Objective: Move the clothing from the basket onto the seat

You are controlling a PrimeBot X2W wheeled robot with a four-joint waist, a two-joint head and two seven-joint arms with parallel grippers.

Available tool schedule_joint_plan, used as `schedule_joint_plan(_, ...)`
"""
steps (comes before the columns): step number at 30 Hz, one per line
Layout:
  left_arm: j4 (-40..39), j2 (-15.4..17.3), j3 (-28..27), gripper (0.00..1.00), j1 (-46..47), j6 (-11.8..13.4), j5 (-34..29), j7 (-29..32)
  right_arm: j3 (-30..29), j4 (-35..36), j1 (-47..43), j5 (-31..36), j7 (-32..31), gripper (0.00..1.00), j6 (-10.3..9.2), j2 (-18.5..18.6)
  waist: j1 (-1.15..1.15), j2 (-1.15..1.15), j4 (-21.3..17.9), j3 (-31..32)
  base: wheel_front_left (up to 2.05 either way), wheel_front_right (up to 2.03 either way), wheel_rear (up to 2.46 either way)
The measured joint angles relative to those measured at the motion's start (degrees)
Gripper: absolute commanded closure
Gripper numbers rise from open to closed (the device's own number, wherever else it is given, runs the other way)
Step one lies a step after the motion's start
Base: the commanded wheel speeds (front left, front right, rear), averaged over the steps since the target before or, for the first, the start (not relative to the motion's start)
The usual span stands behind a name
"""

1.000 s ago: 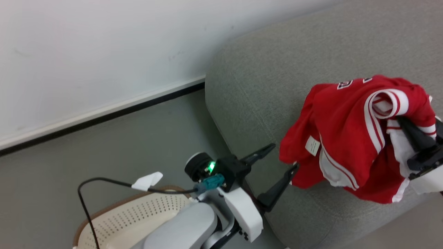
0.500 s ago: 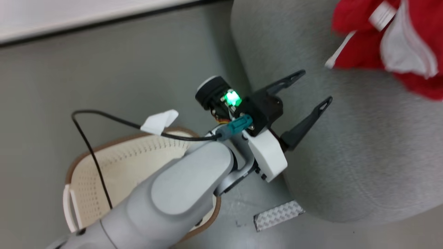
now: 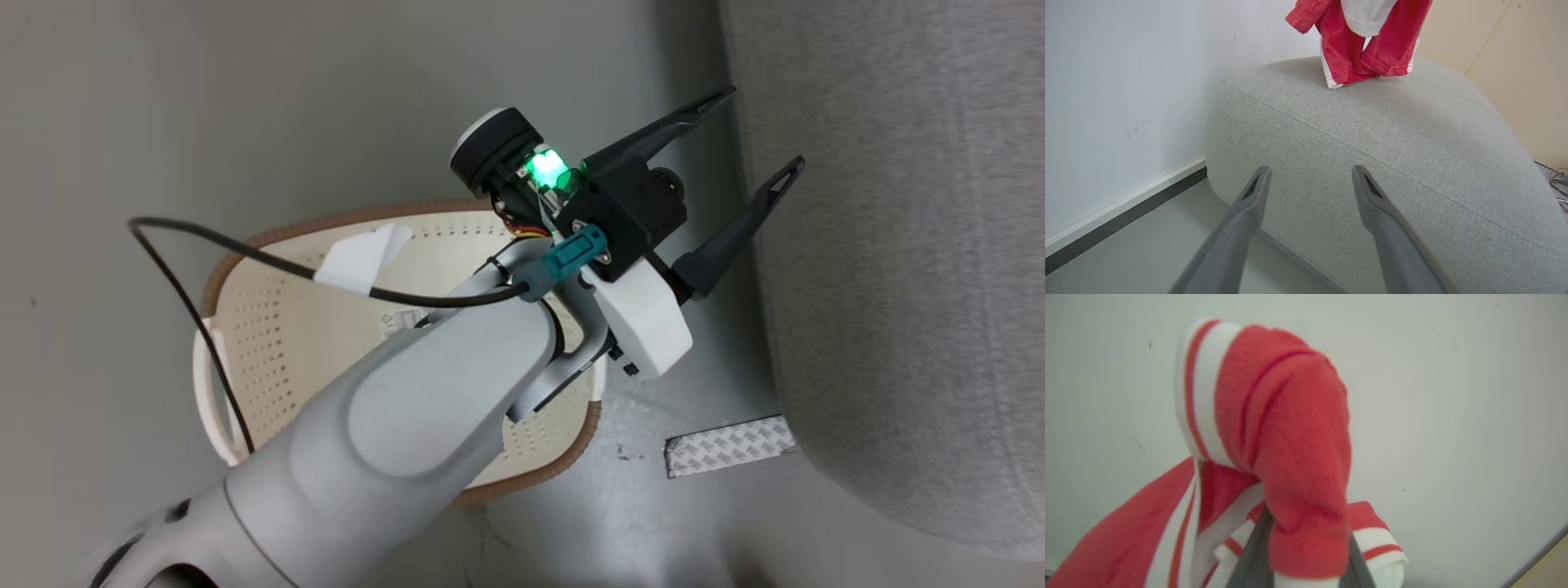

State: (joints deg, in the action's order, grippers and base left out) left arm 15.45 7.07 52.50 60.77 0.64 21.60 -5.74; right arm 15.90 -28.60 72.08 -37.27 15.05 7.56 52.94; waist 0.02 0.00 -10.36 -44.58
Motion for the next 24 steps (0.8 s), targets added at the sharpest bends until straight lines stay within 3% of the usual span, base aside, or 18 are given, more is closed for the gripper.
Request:
schedule_joint_plan(4, -0.71, -0.33, 0.14, 0.00, 0.30, 0.69, -0.10, -0.15, 1.62, -5.86, 2.10, -1.55, -0.01, 1.00, 0.00, -0.82, 0.00, 0.00, 1.61, -2.00, 0.00, 0.00, 0.00)
schedule_joint_plan(17, -1.52, -0.13, 0.27, 0.00, -0.49, 2.70, 0.14, -0.47, 4.01, -21.72, 0.07, -5.32, 0.13, 1.00, 0.00, -8.40, -0.01, 0.00, 3.82, -5.66, 0.00, 0.00, 0.00)
schedule_joint_plan(18, -1.53, -0.13, 0.07, 0.00, -0.79, 2.71, 0.55, -0.69, 4.38, -22.17, -0.15, -5.49, 0.13, 0.71, 0.00, -8.46, -0.01, 0.00, 3.81, -5.33, 0.00, 0.00, 0.00)
schedule_joint_plan(19, -1.51, -0.08, 0.07, 0.00, -1.04, 2.78, 0.63, -0.90, 5.38, -22.49, -0.74, -5.64, 0.14, 0.29, 0.00, -8.48, -0.02, 0.00, 3.78, -4.95, 0.00, 0.00, 0.00)
schedule_joint_plan(20, -1.49, -0.04, 0.02, 0.00, -1.18, 2.79, 0.75, -0.98, 6.30, -22.80, -1.36, -5.90, 0.13, 0.00, 0.00, -8.72, -0.02, 0.00, 3.75, -4.54, 0.00, 0.00, 0.00)
schedule_joint_plan(24, -1.29, 0.31, -0.11, 0.00, -1.38, 2.93, 1.15, -1.71, 6.72, -22.73, -1.86, -7.25, 0.12, 0.00, 0.00, -8.86, -0.02, 0.00, 3.38, -2.70, 0.00, 0.00, 0.00)
